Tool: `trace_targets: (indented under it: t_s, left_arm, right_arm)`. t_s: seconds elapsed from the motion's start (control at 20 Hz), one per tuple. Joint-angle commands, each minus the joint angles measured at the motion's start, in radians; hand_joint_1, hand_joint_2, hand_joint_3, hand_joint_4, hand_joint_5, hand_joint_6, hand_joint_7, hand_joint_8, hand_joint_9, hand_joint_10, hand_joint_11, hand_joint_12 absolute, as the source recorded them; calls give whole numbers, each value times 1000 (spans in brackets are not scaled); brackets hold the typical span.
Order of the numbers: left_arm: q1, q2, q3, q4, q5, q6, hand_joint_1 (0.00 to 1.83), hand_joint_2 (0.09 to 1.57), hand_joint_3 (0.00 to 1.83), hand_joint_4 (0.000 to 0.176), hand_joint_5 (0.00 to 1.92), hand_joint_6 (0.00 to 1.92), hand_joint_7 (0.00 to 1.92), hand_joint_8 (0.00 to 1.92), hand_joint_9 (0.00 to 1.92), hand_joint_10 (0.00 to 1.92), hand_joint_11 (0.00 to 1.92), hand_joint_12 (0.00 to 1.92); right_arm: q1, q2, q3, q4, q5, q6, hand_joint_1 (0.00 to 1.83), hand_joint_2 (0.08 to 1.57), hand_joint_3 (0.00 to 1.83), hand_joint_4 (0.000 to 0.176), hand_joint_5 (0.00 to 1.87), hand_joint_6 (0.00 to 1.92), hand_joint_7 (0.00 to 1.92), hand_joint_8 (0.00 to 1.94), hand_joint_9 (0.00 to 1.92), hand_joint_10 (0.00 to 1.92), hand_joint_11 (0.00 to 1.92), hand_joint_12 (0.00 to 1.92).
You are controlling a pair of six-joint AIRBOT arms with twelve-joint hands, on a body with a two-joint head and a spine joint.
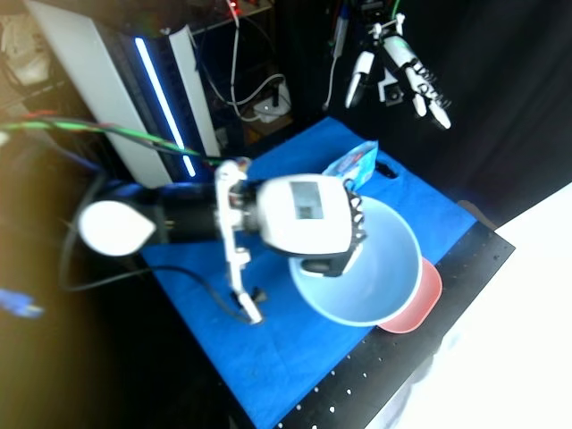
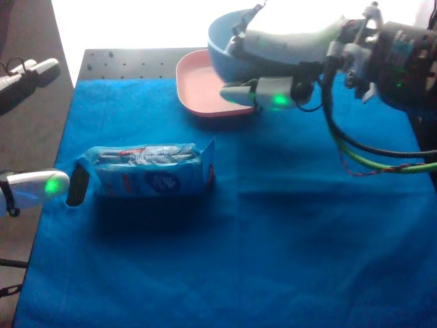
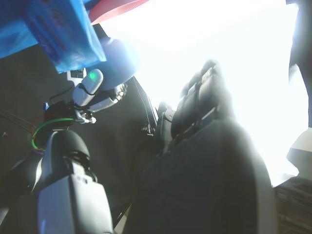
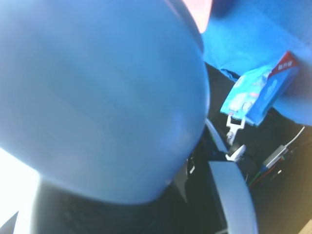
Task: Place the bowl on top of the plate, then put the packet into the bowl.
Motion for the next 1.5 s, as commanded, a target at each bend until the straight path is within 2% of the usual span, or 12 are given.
trace_targets:
  t_s: [0.0, 0.3, 0.35, 0.45, 0.6, 0.75, 0.85, 0.9, 0.95, 1.05, 1.25, 1.45]
  left_arm:
    - [-11, -4, 6, -9, -122, -5, 614, 955, 0, 160, 116, 2, 0, 0, 0, 0, 0, 0]
    - [-48, -17, 22, 12, -96, -6, 673, 962, 2, 133, 127, 4, 0, 0, 0, 0, 0, 0]
    - [-52, -19, 24, 15, -93, -7, 686, 962, 1, 141, 127, 3, 0, 0, 0, 0, 0, 0]
    - [-60, -21, 26, 20, -90, -7, 672, 957, 0, 151, 127, 3, 0, 0, 0, 0, 0, 0]
    - [-63, -21, 26, 22, -91, -10, 678, 939, 0, 155, 124, 0, 0, 0, 0, 0, 0, 0]
    - [-63, -21, 26, 23, -93, -11, 655, 940, 0, 155, 126, 1, 0, 0, 0, 0, 0, 0]
    - [-64, -21, 26, 23, -95, -11, 654, 946, 0, 147, 128, 1, 0, 0, 0, 0, 0, 0]
    - [-64, -22, 26, 23, -93, -11, 666, 945, 0, 147, 126, 0, 0, 0, 0, 0, 0, 0]
    - [-64, -22, 26, 23, -93, -11, 667, 940, 0, 148, 124, 0, 0, 0, 0, 0, 0, 0]
    - [-64, -22, 26, 23, -93, -12, 659, 943, 0, 146, 124, 0, 0, 0, 0, 0, 0, 0]
    - [-64, -23, 27, 23, -94, -12, 696, 942, 0, 139, 133, 3, 0, 0, 0, 0, 0, 0]
    - [-64, -24, 27, 22, -94, -12, 697, 938, 0, 145, 135, 2, 6, 2, 0, 0, 0, 0]
  right_arm:
    - [25, -11, 16, 40, 75, -1, 1041, 1462, 2, 0, 913, 1921, 1169, 1941, 1340, 1921, 1459, 1921]
    - [43, -90, 97, 41, 6, -1, 1326, 1405, 0, 0, 835, 1921, 1074, 1941, 1223, 1921, 1333, 1921]
    - [43, -94, 102, 41, 2, -1, 1095, 1366, 0, 0, 656, 1663, 1071, 1579, 1169, 1681, 1199, 1839]
    - [43, -104, 112, 40, -13, -1, 1010, 1388, 0, 0, 567, 1705, 1073, 1778, 1183, 1823, 1234, 1905]
    - [42, -112, 125, 40, -35, -1, 1172, 1430, 3, 0, 964, 1921, 1246, 1941, 1386, 1921, 1491, 1921]
    - [42, -126, 141, 41, -52, -1, 1208, 1457, 9, 0, 824, 1921, 1172, 1941, 1351, 1921, 1479, 1921]
    - [42, -126, 140, 41, -53, -1, 1049, 1328, 0, 0, 648, 1505, 1070, 1176, 1179, 1326, 1172, 1578]
    - [42, -126, 140, 41, -53, -1, 1051, 1318, 0, 0, 652, 1486, 1083, 1227, 1175, 1387, 1167, 1625]
    - [42, -129, 140, 42, -53, -1, 1281, 1415, 17, 0, 832, 1059, 1066, 1210, 1161, 1379, 1145, 1634]
    - [42, -135, 140, 42, -53, -1, 1083, 1297, 0, 0, 690, 1412, 1091, 911, 1168, 1124, 1112, 1478]
    - [42, -142, 137, 43, -53, -1, 1077, 1277, 0, 0, 704, 1406, 1024, 1224, 1118, 1395, 1090, 1604]
    - [42, -142, 125, 45, -53, -1, 1065, 1282, 3, 0, 699, 1410, 1091, 923, 1142, 1163, 1071, 1488]
